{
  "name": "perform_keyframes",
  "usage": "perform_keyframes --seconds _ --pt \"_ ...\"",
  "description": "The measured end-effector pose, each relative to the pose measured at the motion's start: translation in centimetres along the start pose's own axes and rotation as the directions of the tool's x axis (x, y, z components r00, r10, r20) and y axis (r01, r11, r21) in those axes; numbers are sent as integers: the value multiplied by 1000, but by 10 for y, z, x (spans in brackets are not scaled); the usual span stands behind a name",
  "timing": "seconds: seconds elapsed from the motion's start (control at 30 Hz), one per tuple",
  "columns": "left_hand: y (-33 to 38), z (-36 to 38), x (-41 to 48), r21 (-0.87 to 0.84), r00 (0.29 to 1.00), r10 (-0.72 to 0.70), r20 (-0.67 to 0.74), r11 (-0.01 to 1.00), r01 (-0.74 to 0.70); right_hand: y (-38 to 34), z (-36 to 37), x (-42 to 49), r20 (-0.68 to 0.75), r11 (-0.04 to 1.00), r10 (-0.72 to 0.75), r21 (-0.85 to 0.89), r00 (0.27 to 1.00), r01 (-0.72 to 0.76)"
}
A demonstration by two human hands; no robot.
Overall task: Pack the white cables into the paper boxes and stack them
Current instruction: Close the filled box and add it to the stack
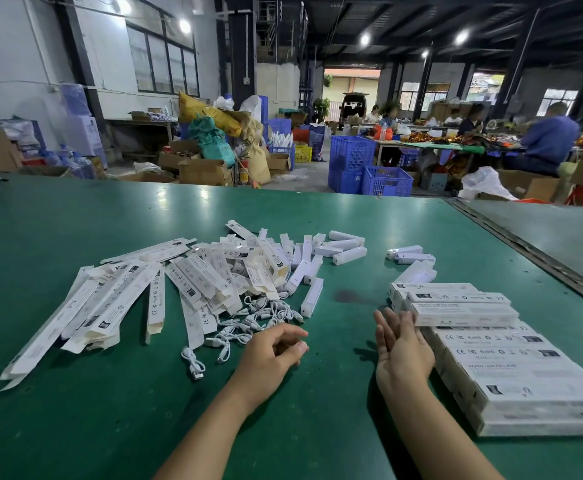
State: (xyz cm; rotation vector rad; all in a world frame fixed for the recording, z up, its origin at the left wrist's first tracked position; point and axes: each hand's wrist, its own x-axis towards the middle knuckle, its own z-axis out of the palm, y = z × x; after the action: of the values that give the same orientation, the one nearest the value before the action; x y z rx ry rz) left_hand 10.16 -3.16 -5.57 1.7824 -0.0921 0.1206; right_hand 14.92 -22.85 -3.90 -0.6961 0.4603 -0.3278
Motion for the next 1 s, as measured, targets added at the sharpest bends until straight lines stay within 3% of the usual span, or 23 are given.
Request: perform_keyframes --seconds 0.4,0.57,0.67,0.73,0.83,0.93,1.0 --pt "1 3 -3 19 997 1 -72 1000 1 -1 1 12 5 998 -33 -51 999 33" --pt "-2 3 0 61 963 67 -260 997 -52 8 2 6 86 976 -65 -200 994 81" --pt "-5 3 8 218 902 161 -400 973 -77 13 2 1 160 934 -97 -325 982 146" --pt "-7 -3 17 445 881 251 -400 894 -53 15 2 -2 201 906 -110 -381 973 181" --pt "-8 -31 39 812 907 330 -262 583 22 16 1 -6 233 890 -125 -402 964 213" --pt "-5 -69 62 905 941 188 -280 379 194 17 2 -5 239 886 -133 -406 962 224" --pt "-5 -88 74 869 941 17 -337 391 304 18 2 -3 244 883 -140 -408 960 232"
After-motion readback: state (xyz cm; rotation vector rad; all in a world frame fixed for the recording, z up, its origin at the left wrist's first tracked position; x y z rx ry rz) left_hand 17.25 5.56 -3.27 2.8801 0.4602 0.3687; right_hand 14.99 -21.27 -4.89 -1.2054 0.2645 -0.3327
